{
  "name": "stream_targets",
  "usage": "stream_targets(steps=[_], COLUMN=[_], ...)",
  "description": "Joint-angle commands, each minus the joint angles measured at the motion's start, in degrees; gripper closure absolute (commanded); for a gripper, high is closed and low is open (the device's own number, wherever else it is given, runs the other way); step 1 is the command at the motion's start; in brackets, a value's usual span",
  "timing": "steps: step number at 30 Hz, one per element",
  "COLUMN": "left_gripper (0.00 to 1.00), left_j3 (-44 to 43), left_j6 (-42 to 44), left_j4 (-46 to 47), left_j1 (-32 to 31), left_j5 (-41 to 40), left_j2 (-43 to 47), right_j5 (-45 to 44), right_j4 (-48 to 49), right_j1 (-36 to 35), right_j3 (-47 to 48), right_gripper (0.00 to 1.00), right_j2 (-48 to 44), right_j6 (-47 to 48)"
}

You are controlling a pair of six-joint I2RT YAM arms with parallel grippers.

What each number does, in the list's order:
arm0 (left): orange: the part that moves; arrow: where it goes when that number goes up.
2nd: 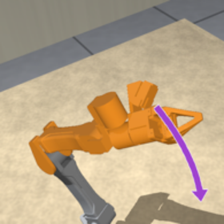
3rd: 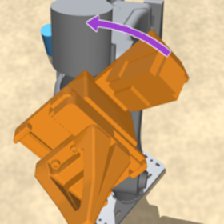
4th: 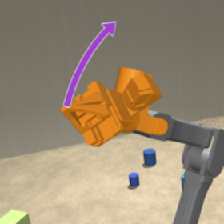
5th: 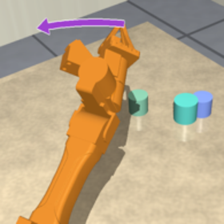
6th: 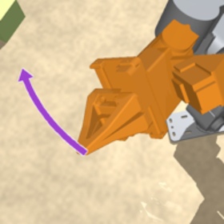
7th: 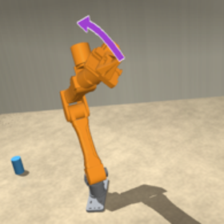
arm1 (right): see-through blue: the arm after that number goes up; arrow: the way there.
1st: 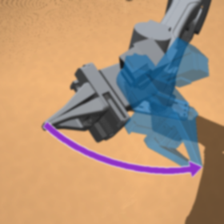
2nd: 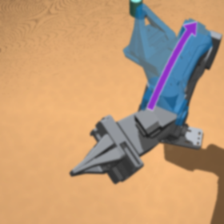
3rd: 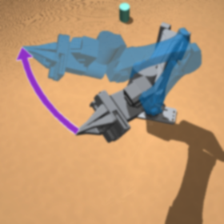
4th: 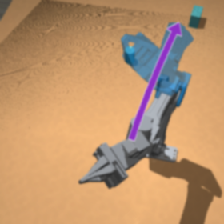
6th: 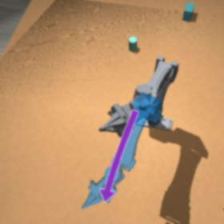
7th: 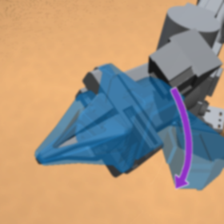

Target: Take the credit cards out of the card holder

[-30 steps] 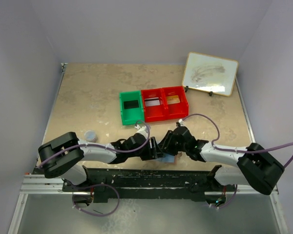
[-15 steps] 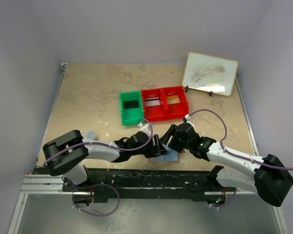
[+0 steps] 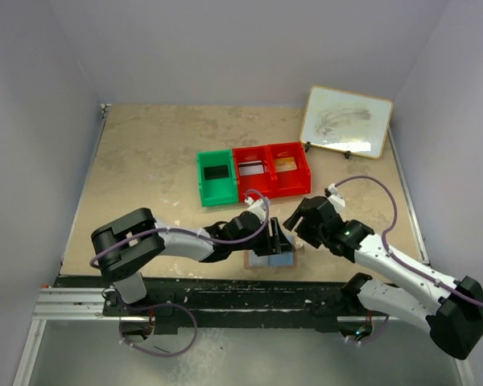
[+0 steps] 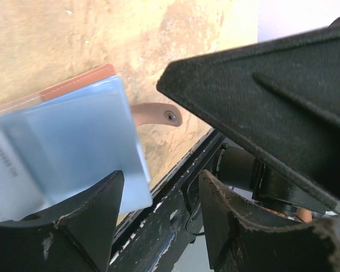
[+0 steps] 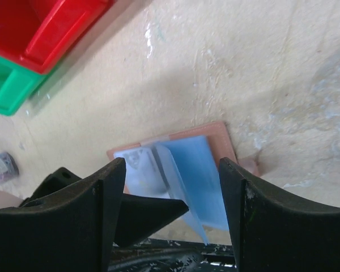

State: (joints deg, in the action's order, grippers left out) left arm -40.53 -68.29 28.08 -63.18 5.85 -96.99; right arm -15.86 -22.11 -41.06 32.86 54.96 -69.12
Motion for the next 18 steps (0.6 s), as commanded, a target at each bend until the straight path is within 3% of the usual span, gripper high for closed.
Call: stream_targets(steps=[1,6,11,15,18], left_gripper=[0.46,0.46,0.45,0.44,0.43], left_j3=[-3.6,-4.2,-6.2,-3.2,-4.2], left_j6=[1.9,2.4,5.7,7.0,10.2], left_j4=[0.4,-1.8,-12.6,-11.2,-17.9], left_j1=[-0.9,-1.2,-1.2,-2.0,-2.0], left_j5=[1.7,0.5,-4.2,-6.5,-10.2], left_j2=[-2.9,-3.1,-1.0,5.4,11.0], right_j5=[-1.2,3.5,6.4,10.6,14.5], right_j4=[-2.2,2.7,5.7,10.2,14.0], right_j1=[2.1,2.5,2.5,2.5,2.5], right_j3=[0.4,-2.4,-4.0,-5.4,-6.6], right_gripper=[0.31,0.36,0.40,0.44,0.49], right_j2=[-2.1,-4.3,-6.4,-7.1,-6.7], right_j6=[2.0,2.3,1.9,2.2,2.0])
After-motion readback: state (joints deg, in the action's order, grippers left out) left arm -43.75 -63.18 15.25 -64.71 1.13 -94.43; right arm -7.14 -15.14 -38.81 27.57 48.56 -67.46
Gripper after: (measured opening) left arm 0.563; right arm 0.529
